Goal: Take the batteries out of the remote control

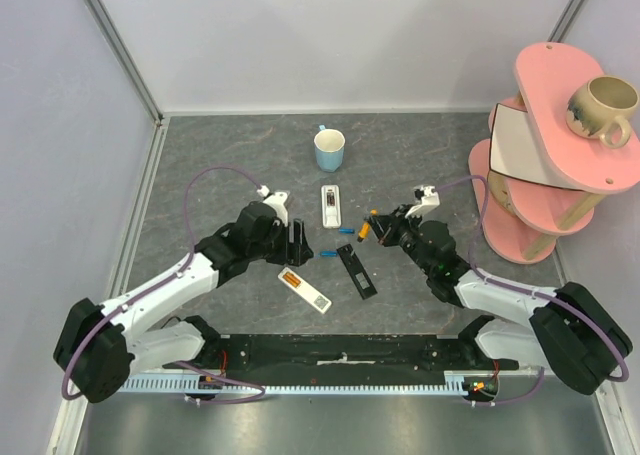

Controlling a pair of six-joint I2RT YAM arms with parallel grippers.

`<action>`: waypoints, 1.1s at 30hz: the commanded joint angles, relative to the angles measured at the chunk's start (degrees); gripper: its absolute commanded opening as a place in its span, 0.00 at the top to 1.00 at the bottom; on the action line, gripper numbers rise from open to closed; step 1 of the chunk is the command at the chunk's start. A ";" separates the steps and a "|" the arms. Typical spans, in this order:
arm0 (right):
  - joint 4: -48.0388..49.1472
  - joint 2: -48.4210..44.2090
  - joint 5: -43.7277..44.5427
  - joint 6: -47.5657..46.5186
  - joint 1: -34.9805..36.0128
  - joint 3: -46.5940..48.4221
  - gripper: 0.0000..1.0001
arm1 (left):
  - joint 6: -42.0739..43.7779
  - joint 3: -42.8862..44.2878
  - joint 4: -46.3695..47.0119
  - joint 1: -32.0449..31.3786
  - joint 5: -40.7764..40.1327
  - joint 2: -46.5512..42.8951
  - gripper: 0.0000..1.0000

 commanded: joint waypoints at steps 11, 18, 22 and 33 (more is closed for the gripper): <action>-4.33 11.76 1.05 -4.29 9.49 6.08 1.00 | -8.51 -7.27 -10.03 -0.11 -1.15 -6.94 0.25; -7.75 12.92 7.37 -4.56 9.76 5.91 1.00 | -10.09 -11.84 -4.58 -0.19 2.54 -5.11 0.24; -11.27 10.55 11.33 -5.08 9.76 5.91 1.00 | -10.18 -12.38 -0.54 -0.19 4.13 -2.65 0.24; -13.13 5.01 12.31 -6.05 9.76 4.68 1.00 | -8.34 -5.00 5.19 -4.14 2.73 11.06 0.25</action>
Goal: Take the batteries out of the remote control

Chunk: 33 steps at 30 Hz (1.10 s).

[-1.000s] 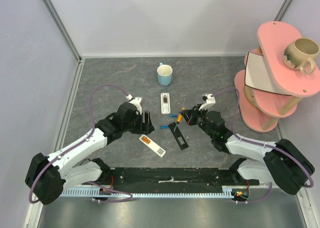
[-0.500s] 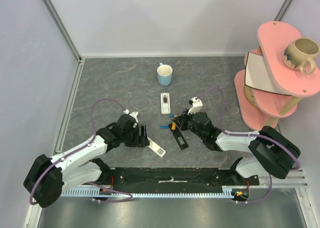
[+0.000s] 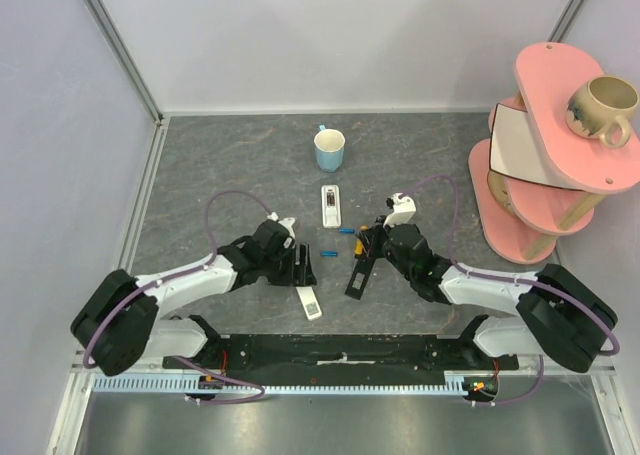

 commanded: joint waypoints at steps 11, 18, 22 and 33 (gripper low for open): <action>1.05 -4.65 -0.05 -1.70 -0.08 -1.58 1.00 | -0.79 12.34 -8.61 -16.28 -21.36 13.50 0.27; 2.63 -4.82 -1.99 -1.61 -0.08 -1.84 1.00 | -6.41 12.95 -16.97 -23.93 -29.11 16.66 0.32; 3.42 -5.17 -2.60 -1.70 -0.08 -2.19 1.00 | -7.12 12.43 -18.21 -25.08 -30.00 17.19 0.41; 2.46 -10.00 -0.76 -1.88 -0.25 -3.86 1.00 | 11.84 15.41 -6.62 -24.46 -30.18 13.42 0.83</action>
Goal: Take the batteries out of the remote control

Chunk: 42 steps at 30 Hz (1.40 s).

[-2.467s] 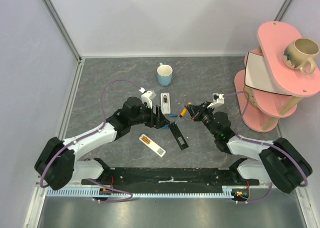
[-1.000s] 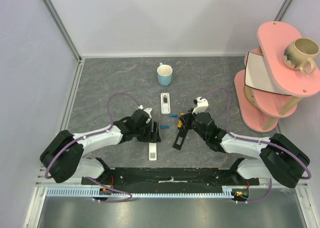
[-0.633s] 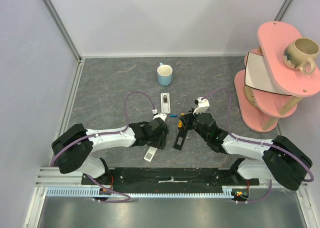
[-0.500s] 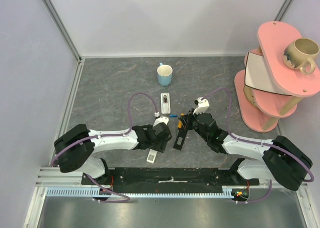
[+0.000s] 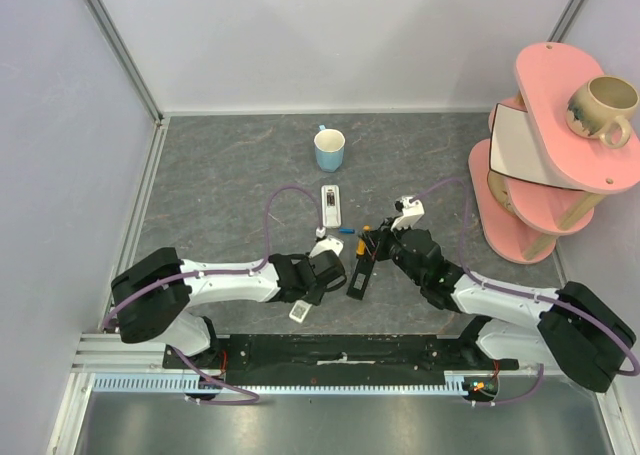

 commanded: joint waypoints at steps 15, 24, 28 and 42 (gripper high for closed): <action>0.27 -7.98 1.87 -0.61 -2.54 -2.13 1.00 | 28.42 7.54 13.13 0.17 7.58 7.38 0.67; 1.58 -7.19 0.20 -0.52 -2.89 -1.95 1.00 | 22.54 6.05 9.62 0.26 1.87 6.60 0.23; 2.28 -6.75 -1.03 -0.78 -2.98 -1.69 1.00 | 20.25 3.24 8.56 0.26 2.56 2.65 0.21; 12.21 0.72 -4.99 -0.43 -2.89 -0.63 1.00 | 18.22 -4.68 13.48 1.84 8.98 -2.20 0.33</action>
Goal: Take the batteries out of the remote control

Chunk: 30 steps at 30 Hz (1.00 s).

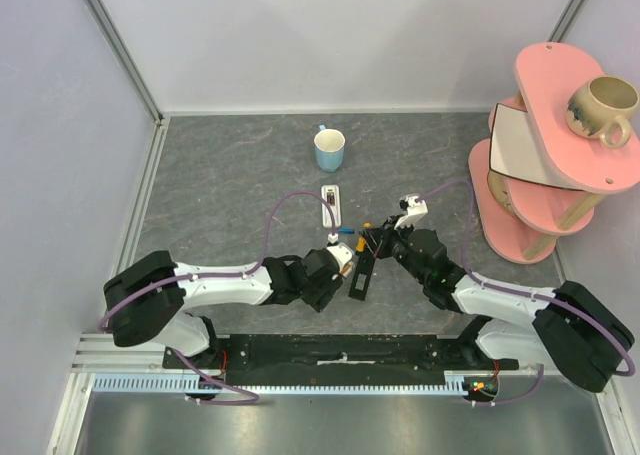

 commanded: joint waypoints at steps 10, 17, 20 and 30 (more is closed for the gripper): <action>5.17 0.89 1.40 -1.33 -0.22 2.52 1.00 | 4.21 2.39 6.31 2.88 2.97 1.87 0.72; 1.40 -3.06 4.39 -2.30 -1.10 2.00 1.00 | 12.20 16.18 -0.01 2.88 3.68 13.99 0.98; -0.10 -5.17 4.48 -1.86 -2.76 1.21 1.00 | 13.62 18.83 -0.37 2.96 5.34 15.59 0.98; -2.65 -9.92 3.78 0.07 -7.78 -2.13 1.00 | 20.82 17.34 1.91 3.32 3.68 15.59 0.77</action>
